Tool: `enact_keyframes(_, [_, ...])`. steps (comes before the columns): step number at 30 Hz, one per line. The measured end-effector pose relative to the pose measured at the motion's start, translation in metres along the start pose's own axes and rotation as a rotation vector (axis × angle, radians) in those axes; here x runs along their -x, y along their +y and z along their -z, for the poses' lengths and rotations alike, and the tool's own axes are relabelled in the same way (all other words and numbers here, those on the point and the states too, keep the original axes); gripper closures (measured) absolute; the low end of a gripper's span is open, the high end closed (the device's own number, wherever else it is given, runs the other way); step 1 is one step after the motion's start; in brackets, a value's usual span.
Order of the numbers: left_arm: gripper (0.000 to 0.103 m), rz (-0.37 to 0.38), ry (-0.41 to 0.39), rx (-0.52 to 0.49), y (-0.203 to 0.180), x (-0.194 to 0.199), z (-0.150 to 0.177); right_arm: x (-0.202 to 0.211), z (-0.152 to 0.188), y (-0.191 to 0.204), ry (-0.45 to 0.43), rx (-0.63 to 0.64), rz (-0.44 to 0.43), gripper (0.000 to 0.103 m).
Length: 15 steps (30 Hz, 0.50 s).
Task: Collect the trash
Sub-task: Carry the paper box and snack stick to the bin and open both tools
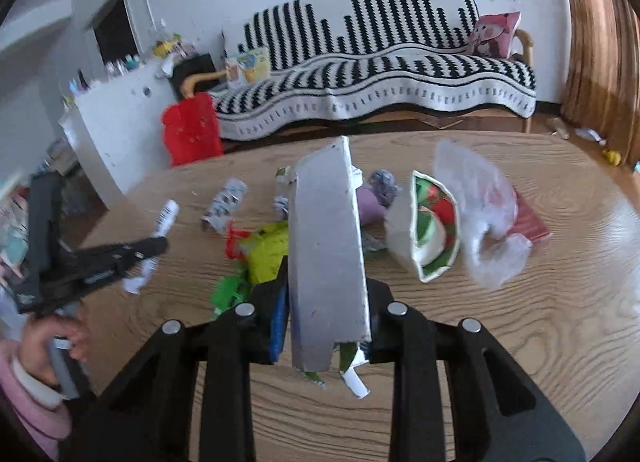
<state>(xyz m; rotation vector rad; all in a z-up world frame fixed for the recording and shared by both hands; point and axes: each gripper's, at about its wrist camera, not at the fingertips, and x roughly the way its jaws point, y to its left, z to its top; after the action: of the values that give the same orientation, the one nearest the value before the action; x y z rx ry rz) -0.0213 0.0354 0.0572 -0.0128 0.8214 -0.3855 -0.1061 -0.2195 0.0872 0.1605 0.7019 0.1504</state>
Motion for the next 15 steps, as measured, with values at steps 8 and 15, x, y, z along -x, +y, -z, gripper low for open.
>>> enact_keyframes(8, [0.092,-0.01,0.019,-0.015,0.001,-0.002,0.004,-0.013,0.002,-0.001,0.046,-0.008,0.022,0.075])
enact_keyframes(15, [0.092,-0.006,0.026,-0.014,-0.001,-0.005,0.004,-0.02,0.005,-0.007,0.066,-0.043,0.017,0.075])
